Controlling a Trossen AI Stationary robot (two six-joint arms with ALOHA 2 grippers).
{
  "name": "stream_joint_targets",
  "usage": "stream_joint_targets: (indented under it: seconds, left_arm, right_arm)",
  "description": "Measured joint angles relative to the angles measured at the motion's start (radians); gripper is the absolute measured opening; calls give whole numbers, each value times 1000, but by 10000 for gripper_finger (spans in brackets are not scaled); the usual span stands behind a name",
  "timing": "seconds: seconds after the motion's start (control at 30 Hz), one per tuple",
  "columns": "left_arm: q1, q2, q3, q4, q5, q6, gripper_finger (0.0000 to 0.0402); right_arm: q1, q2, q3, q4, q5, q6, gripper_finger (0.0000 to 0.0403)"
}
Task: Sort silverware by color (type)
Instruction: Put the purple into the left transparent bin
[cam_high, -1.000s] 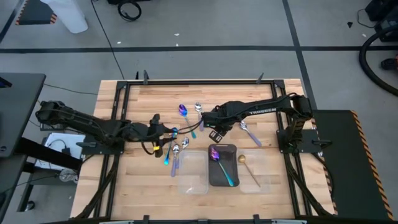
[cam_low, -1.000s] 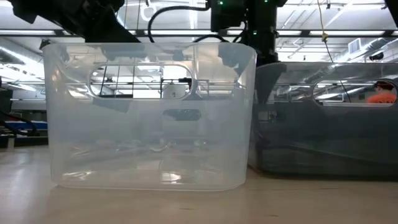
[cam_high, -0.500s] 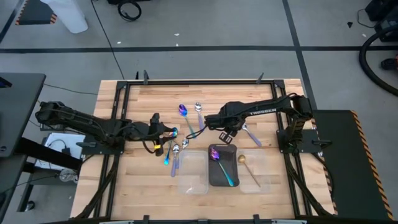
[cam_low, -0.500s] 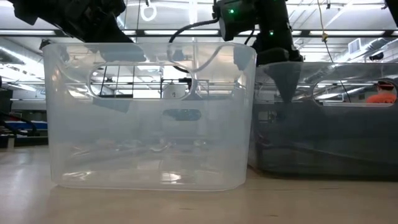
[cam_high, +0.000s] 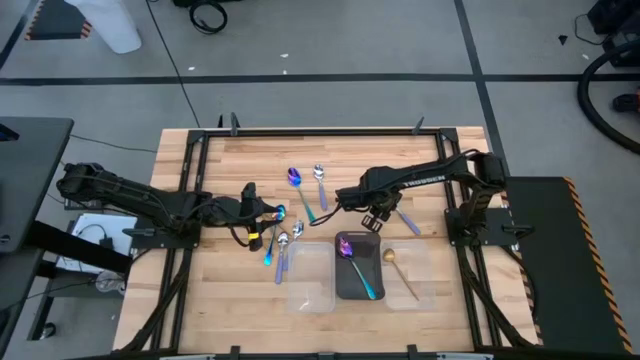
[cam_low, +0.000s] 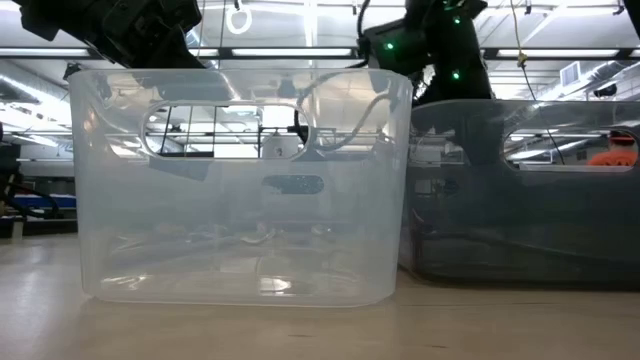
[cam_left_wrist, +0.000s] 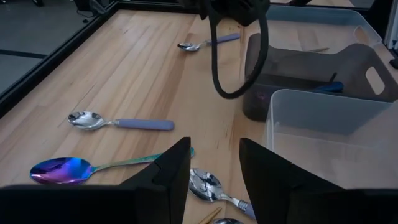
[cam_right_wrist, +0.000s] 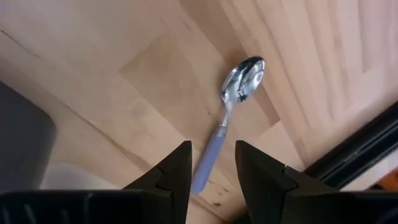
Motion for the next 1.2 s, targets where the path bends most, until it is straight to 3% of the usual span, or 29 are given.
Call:
stream_joint_targets:
  seconds: [0.47,0.67,0.97,1.2]
  left_arm:
    - [0,0,0,15,0,-3,144]
    - [0,0,0,15,0,-3,144]
    - [0,0,0,16,-1,-1,144]
    - [0,0,0,16,-1,0,144]
  right_arm:
    - [-83,-163,-286,201,-40,23,133]
    - [-106,-183,-402,338,-49,20,153]
    - [-130,-183,-495,419,-45,-12,203]
    - [-166,-188,-519,468,-68,-61,199]
